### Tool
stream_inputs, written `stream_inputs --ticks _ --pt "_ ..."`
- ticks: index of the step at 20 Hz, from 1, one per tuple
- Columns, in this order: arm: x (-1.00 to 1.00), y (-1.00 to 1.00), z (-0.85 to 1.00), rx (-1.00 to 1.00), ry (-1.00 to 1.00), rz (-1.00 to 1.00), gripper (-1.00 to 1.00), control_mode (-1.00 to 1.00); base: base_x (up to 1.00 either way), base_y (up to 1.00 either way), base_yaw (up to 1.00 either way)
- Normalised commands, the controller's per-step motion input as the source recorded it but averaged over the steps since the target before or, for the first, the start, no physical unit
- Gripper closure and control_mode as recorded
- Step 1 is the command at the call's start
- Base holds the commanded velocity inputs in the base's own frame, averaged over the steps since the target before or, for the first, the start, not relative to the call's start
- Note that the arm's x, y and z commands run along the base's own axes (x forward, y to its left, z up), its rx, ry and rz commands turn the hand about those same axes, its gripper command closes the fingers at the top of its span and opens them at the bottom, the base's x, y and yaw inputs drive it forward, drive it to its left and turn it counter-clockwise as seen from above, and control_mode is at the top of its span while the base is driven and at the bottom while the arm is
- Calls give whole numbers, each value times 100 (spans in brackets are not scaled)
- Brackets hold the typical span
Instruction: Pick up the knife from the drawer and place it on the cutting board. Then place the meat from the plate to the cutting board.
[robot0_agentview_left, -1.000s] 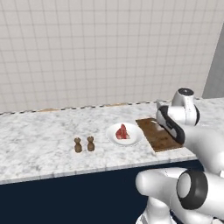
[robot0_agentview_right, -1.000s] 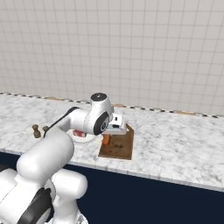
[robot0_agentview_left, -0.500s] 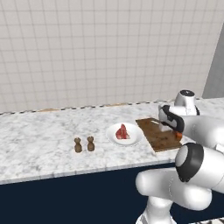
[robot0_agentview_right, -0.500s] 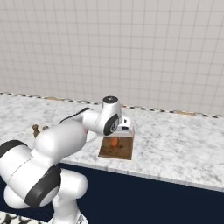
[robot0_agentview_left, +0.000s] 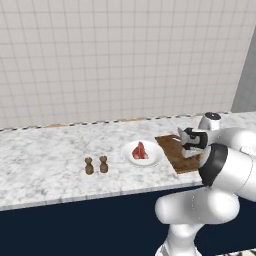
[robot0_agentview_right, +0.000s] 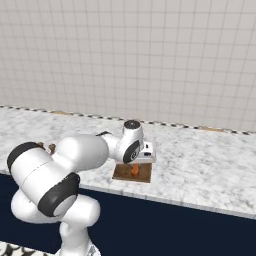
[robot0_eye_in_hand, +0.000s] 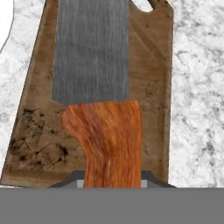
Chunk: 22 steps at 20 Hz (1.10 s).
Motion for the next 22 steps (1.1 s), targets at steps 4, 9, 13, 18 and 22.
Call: stream_inputs --ticks 4,9,13,18,22 --pt "23 0 -37 0 0 2 100 -100 0 0 0" --pt "26 -2 -9 0 0 0 100 -100 0 0 0" --pt "27 -5 -4 0 0 0 100 -100 0 0 0" --pt "23 -9 -16 0 0 0 100 -100 0 0 0" --pt "8 -6 -37 0 0 0 100 -100 0 0 0"
